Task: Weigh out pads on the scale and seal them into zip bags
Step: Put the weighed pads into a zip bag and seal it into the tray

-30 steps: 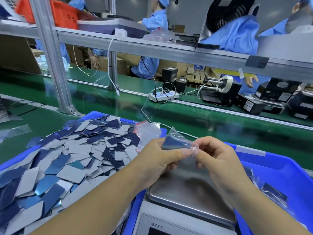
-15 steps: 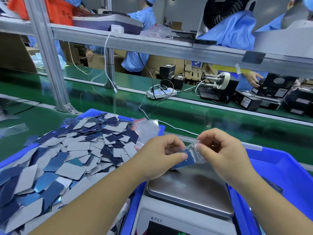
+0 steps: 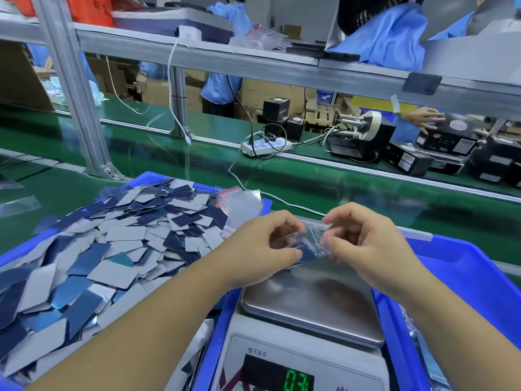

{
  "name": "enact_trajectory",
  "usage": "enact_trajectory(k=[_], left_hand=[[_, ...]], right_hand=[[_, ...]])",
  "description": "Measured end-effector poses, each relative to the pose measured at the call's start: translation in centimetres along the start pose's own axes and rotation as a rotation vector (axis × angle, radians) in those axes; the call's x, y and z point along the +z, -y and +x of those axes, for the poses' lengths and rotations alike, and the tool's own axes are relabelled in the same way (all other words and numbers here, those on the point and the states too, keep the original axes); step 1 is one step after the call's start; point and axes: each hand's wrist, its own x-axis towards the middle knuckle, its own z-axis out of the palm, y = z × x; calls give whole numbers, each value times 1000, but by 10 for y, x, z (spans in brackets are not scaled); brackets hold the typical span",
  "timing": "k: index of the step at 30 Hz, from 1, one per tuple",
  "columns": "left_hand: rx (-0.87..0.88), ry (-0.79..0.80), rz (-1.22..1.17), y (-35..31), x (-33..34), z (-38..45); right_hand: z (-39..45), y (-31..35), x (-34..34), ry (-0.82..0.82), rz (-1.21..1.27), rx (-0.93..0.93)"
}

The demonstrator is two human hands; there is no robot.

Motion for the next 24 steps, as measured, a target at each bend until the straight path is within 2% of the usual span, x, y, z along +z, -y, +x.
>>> enact_trajectory(k=[7,14,18,24], left_hand=[[142,-47,12,-5,6,0],[105,-68,-146,-3,11,2],[67,-65,-198,-4,8,2],[15,-81,-317,-7,7,0]], right_hand=[[-4,6,8,-67,-30,-109],[-5,9,6,19,111,-84],[-4,8,5,-10,60,-99],[-1,4,2,-61,137,-77]])
